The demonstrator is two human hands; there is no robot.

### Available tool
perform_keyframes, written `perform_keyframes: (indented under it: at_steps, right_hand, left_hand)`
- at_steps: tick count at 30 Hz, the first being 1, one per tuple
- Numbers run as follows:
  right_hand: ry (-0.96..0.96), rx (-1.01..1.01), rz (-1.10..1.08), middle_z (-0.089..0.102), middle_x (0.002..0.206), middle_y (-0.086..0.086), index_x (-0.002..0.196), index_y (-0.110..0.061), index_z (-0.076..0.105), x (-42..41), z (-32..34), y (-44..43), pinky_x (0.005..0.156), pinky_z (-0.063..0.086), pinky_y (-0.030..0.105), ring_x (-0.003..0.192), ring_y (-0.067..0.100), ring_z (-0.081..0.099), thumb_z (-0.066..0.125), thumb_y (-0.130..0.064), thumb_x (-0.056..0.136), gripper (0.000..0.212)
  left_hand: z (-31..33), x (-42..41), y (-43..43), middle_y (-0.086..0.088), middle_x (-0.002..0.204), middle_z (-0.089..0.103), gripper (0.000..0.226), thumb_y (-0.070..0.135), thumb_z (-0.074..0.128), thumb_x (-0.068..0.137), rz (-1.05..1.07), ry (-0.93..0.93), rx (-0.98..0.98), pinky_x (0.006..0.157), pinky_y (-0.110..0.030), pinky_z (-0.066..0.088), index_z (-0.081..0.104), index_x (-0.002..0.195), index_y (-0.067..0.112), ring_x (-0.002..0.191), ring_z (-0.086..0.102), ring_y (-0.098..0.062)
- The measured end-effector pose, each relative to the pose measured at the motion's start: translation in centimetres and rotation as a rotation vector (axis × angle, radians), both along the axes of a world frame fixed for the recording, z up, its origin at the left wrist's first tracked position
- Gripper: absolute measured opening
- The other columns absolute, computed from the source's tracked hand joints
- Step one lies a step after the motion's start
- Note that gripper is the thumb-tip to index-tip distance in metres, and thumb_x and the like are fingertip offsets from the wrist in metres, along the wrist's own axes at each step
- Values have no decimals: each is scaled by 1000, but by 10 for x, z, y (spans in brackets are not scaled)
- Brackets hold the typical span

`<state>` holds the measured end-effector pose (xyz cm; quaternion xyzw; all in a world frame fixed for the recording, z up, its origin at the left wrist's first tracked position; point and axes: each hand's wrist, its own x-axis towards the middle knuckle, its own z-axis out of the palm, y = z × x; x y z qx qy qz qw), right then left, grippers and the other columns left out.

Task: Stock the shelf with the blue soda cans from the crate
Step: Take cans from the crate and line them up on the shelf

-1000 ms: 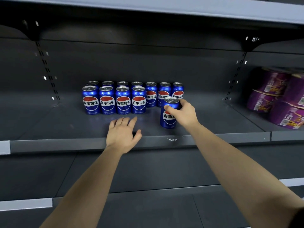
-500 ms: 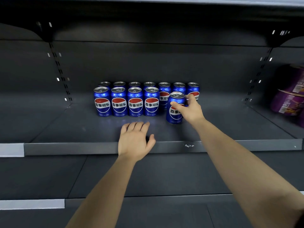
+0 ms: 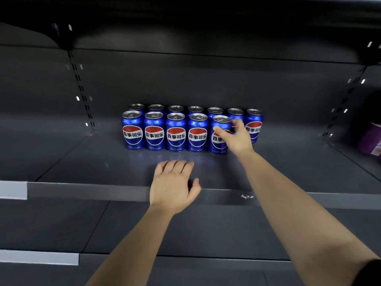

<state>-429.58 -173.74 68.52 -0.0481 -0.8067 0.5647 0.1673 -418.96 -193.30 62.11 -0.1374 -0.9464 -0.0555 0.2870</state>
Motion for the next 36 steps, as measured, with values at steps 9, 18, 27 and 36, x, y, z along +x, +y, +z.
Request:
perform_keyframes:
  at_steps: [9, 18, 27, 36]
  right_hand:
    - [-39, -63, 30, 61, 113, -8, 114, -30, 48, -9, -1, 0, 96, 50, 37, 105, 14, 60, 79, -50, 70, 58]
    - [-88, -33, 104, 56, 122, -9, 139, -29, 37, 5, -2, -1, 100, 44, 32, 111, 13, 54, 74, -52, 77, 76]
    - [-128, 67, 92, 51, 141, 2, 146, -12, 34, 49, -15, 4, 94, 35, 23, 129, 18, 49, 64, -41, 90, 70]
    - [-44, 204, 64, 58, 132, 4, 134, -14, 52, 109, -1, 37, 94, 40, 23, 120, 17, 55, 63, -34, 92, 48]
  left_hand:
    - [1, 0, 0, 5, 110, 68, 51, 44, 40, 82, 0, 2, -1, 97, -37, 34, 66, 117, 19, 106, 59, -19]
    - [3, 1, 1, 4, 109, 69, 52, 45, 38, 82, 21, -37, -30, 96, -40, 36, 68, 114, 18, 106, 60, -18]
    - [4, 2, 3, 0, 111, 69, 52, 41, 32, 86, 14, -73, -75, 103, -46, 24, 69, 114, 16, 105, 61, -21]
    - [-2, 30, 19, -4, 135, 56, 62, 43, 17, 92, 38, -98, 4, 110, -45, 23, 54, 133, 14, 124, 50, -22]
